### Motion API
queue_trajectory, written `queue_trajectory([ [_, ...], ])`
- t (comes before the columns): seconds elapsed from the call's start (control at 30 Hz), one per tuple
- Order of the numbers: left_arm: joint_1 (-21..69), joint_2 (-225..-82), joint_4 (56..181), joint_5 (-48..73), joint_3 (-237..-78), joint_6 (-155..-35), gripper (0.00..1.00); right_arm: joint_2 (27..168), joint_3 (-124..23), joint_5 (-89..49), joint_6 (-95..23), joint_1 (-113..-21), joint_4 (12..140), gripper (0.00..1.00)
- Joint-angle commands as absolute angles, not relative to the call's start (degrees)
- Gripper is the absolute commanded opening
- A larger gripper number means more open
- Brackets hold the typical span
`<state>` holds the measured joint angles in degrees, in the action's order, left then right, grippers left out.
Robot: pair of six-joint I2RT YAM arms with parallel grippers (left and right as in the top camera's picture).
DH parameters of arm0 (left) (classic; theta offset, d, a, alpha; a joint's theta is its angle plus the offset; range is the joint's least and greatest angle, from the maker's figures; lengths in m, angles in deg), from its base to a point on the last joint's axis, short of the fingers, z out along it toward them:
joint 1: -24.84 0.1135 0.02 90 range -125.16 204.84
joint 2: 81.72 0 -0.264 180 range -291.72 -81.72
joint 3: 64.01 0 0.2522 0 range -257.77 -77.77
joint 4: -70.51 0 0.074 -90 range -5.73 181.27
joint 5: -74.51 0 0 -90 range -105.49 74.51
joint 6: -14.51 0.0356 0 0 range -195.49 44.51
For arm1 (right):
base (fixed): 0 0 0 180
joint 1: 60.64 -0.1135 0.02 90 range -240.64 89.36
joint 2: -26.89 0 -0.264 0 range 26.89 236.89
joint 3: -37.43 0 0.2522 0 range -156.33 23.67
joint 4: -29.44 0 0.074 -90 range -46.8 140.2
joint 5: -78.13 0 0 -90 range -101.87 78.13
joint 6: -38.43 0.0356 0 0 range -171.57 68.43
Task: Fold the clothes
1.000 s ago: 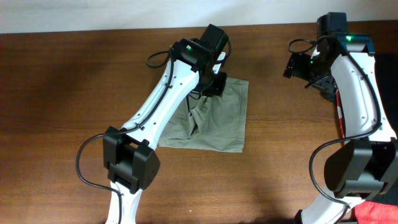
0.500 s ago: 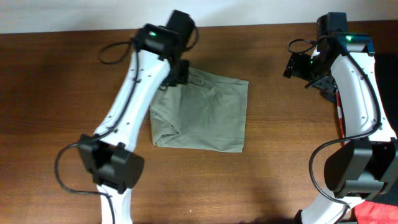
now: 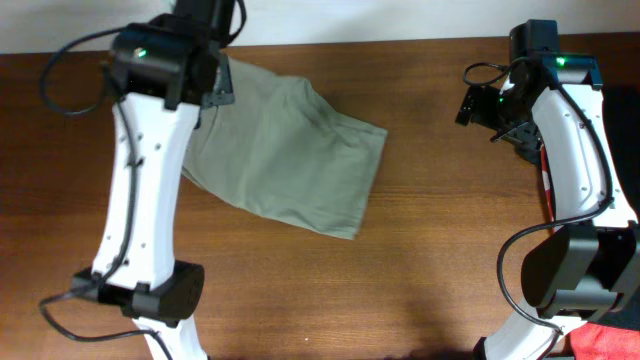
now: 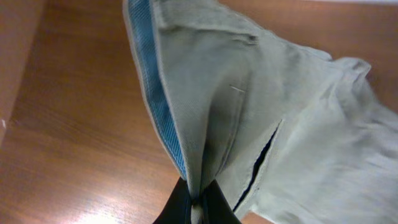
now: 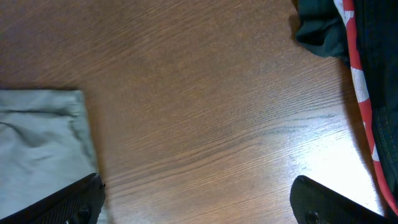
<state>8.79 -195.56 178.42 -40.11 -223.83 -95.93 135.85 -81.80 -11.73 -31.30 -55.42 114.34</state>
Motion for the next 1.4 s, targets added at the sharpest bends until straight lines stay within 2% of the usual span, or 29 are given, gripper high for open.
queue_trajectory([
  [0.0,8.9,-193.1,180.8,-43.8,-227.7,-96.5,0.01,136.0,-81.6,-11.4,-31.8,-55.4,114.3,0.99],
  [0.4,8.9,-196.0,180.1,-43.8,-220.2,-97.5,0.01,136.0,-81.6,-11.4,-31.8,-55.4,114.4,0.99],
  [0.6,8.9,-200.5,175.3,-43.9,-213.0,-97.9,0.01,136.0,-81.6,-11.4,-31.8,-55.4,114.3,0.99],
  [0.77,8.8,-202.3,171.4,-43.3,-212.8,-98.0,0.01,136.0,-81.6,-11.4,-31.8,-55.4,114.3,0.99],
  [1.03,8.5,-203.9,170.2,-33.0,-212.7,-98.0,0.01,136.0,-81.6,-11.4,-31.8,-55.4,114.3,0.99],
  [1.37,4.1,-203.9,169.9,-32.6,-212.8,-96.7,0.01,136.0,-81.6,-11.4,-31.8,-55.4,114.3,0.99],
])
